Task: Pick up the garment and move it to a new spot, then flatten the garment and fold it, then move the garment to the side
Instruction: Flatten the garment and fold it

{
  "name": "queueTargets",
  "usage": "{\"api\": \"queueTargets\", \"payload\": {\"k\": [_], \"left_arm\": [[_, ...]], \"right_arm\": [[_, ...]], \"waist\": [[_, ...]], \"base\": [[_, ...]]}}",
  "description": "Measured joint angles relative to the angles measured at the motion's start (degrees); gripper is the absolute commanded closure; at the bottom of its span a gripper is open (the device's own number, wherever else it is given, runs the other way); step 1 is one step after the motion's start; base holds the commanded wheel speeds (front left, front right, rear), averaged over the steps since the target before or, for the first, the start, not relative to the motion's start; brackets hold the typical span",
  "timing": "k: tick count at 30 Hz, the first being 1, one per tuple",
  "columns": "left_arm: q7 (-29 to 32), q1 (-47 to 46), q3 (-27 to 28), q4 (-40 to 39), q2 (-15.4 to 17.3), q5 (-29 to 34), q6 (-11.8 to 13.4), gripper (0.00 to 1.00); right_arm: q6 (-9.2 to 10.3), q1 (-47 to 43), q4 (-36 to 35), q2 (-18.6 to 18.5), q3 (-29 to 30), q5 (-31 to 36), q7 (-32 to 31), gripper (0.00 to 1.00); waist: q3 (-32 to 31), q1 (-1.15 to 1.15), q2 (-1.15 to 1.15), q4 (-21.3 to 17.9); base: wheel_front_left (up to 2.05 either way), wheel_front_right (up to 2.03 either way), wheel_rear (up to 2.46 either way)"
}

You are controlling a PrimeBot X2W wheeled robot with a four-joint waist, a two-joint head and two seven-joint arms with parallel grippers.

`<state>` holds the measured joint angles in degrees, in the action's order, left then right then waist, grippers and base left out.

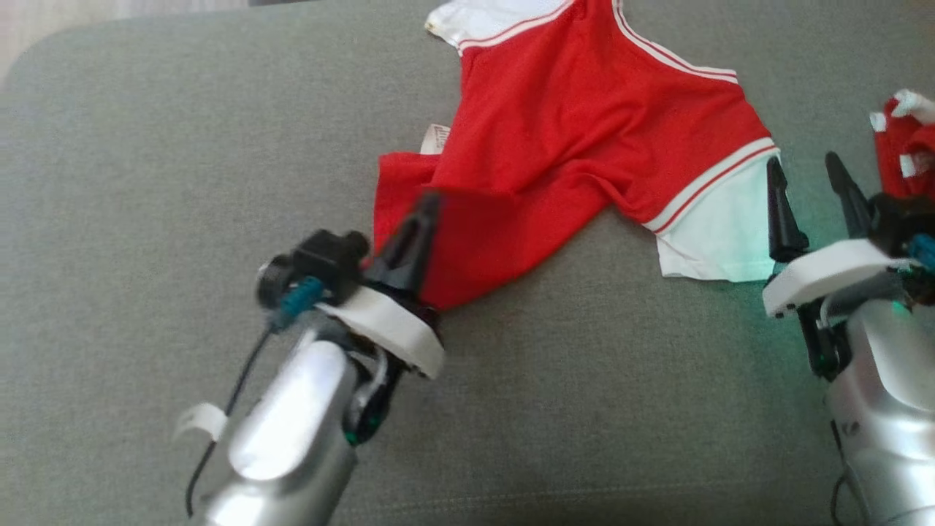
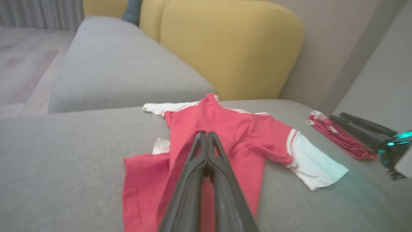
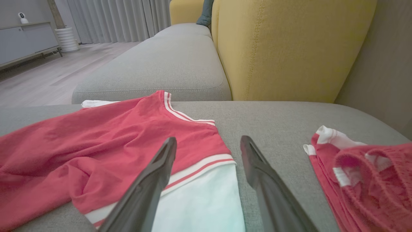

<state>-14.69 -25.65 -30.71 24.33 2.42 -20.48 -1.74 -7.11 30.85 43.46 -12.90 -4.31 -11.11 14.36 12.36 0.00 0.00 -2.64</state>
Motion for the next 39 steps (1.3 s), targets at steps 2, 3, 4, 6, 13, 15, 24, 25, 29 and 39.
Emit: {"api": "queueTargets", "payload": {"k": [2, 3, 4, 6, 13, 15, 24, 25, 29, 39], "left_arm": [[-0.01, 0.65, -2.16, -2.23, -0.04, 1.82, -1.36, 1.00], [-0.01, 1.39, -3.57, -2.61, -0.08, 2.41, -2.02, 1.00], [-0.01, 2.35, -5.17, -2.30, -0.02, 2.85, -2.86, 1.00], [-0.01, 4.79, -8.53, 0.65, -0.05, 2.94, -4.23, 1.00], [0.05, 8.11, -9.66, 2.81, 0.36, -1.58, -5.34, 0.00], [0.03, 6.37, -6.71, -0.89, 0.23, -1.85, -5.04, 0.00], [-0.01, -0.49, 0.46, 5.72, 0.05, 0.56, -1.62, 0.00], [0.00, -1.29, 0.38, 10.50, 0.01, -0.18, -1.86, 0.00], [0.00, -3.20, 0.01, 16.68, -0.05, -0.46, -1.77, 0.00], [0.48, -10.72, -3.24, 29.24, 0.30, -0.30, -1.78, 1.00]], "right_arm": [[0.00, -0.85, 0.20, 0.32, 0.77, 0.01, 0.00, 0.00], [0.00, -1.32, 0.32, 0.53, 1.02, 0.01, 0.00, 0.00], [0.00, -1.69, 0.63, 0.73, 1.14, 0.01, 0.00, 0.00], [0.00, -2.28, 1.02, 1.31, 1.18, 0.03, 0.00, 0.00], [0.00, -2.31, 1.24, 1.98, 1.11, 0.09, 0.00, 0.00], [0.00, -2.29, 1.15, 2.00, 1.09, 0.10, 0.00, 0.00], [0.00, -2.01, 0.96, 2.56, -0.13, 0.02, 0.00, 0.00], [0.00, -1.81, 0.98, 2.96, -0.59, 0.01, 0.00, 0.00], [0.00, -1.18, 0.97, 3.01, -0.80, -0.37, 0.00, 0.00], [0.00, -0.37, -0.03, 3.00, -0.60, -1.01, 0.00, 0.00]], "waist": [[-0.75, 0.00, 0.00, 0.55], [-1.15, 0.00, 0.00, 0.85], [-1.54, 0.00, 0.00, 1.15], [-2.23, 0.00, 0.00, 1.71], [-2.60, 0.00, 0.00, 2.55], [-2.14, 0.00, 0.00, 2.57], [-0.30, 0.00, 0.00, 0.70], [0.16, 0.00, 0.00, -0.17], [1.05, 0.00, 0.00, -1.28], [2.81, 0.00, 0.00, -2.73]], "base": [[0.00, 0.00, 0.00], [0.00, 0.00, 0.00], [0.00, 0.00, 0.00], [0.00, 0.00, 0.00], [0.00, 0.00, 0.00], [0.00, 0.00, 0.00], [0.00, 0.00, 0.00], [0.00, 0.00, 0.00], [0.00, 0.00, 0.00], [0.00, 0.00, 0.00]]}}
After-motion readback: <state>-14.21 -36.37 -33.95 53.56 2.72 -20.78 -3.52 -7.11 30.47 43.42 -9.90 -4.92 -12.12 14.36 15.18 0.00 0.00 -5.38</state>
